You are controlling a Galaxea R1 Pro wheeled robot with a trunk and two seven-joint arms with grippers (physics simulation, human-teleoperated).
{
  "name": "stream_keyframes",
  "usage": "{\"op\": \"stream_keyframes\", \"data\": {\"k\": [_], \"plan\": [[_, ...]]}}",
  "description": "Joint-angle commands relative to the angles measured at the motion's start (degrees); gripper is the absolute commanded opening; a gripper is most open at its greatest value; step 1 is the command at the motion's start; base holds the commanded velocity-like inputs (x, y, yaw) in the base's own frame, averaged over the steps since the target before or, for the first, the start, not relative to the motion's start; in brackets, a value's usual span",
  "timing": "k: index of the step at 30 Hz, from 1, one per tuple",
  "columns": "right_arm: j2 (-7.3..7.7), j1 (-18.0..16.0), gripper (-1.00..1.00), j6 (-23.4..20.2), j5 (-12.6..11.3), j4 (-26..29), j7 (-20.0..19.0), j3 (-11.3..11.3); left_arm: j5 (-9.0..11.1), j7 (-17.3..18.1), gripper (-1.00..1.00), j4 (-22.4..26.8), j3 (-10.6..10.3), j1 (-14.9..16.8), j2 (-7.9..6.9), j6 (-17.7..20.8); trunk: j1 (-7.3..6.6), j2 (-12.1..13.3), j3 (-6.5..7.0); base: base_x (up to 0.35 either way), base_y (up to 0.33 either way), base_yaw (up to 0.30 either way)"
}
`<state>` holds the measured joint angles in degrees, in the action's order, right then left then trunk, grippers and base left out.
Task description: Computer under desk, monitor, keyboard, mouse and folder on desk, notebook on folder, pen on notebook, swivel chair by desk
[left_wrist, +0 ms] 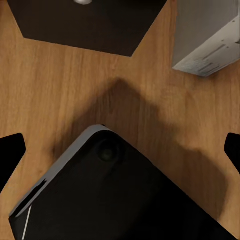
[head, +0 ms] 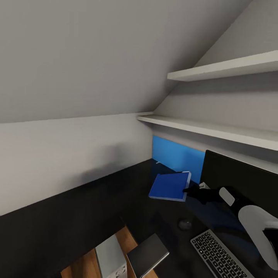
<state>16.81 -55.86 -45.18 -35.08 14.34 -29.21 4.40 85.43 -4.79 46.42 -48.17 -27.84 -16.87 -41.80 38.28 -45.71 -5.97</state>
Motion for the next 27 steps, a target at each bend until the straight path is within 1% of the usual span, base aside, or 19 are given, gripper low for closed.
{"op": "stream_keyframes", "data": {"k": [1,10,11,14,18,21,22,27], "plan": [[0.06,0.0,-1.00,-0.1,-0.2,0.0,-0.2,0.4,-0.1,-0.5,1.00,0.1,-0.2,0.0,-0.07,-0.3,0.02,-0.1,-0.08,0.000,0.000,0.000],[0.06,0.0,-1.00,-0.1,-0.2,0.1,-0.2,0.5,-0.1,-0.5,1.00,0.3,-0.1,0.0,-0.07,-0.3,0.02,-0.1,-0.08,0.000,0.000,0.000],[-0.08,0.0,-1.00,-0.1,-0.3,0.3,0.2,0.3,-0.1,-0.2,1.00,0.0,0.0,0.3,-0.34,-0.2,0.02,-0.1,-0.08,0.000,0.000,0.004],[-0.41,0.0,-1.00,-1.2,-1.5,0.9,1.1,-0.7,0.0,0.0,1.00,-0.9,0.4,1.0,-0.97,0.0,0.02,-0.1,-0.08,0.000,0.000,0.036],[-0.56,0.0,-1.00,-2.5,-2.8,1.2,2.4,-2.0,0.0,0.2,1.00,-1.4,0.5,1.4,-1.26,0.0,0.02,-0.1,-0.08,0.000,0.000,0.072],[-0.60,0.0,-1.00,-3.4,-3.9,1.3,2.6,-3.0,-0.1,0.3,1.00,-1.5,0.5,1.5,-1.35,0.1,0.02,-0.1,-0.08,0.000,0.000,0.067],[-0.61,0.0,-1.00,-4.2,-4.0,1.3,2.7,-7.0,0.0,0.4,1.00,-1.5,0.5,1.6,-1.36,0.1,0.02,-0.1,-0.08,0.000,0.000,0.037],[-0.63,-0.1,-1.00,-5.6,-4.0,1.3,2.8,-6.9,0.0,0.5,1.00,-1.6,0.5,1.7,-1.39,0.1,0.02,-0.1,-0.08,0.000,0.000,0.017]]}}
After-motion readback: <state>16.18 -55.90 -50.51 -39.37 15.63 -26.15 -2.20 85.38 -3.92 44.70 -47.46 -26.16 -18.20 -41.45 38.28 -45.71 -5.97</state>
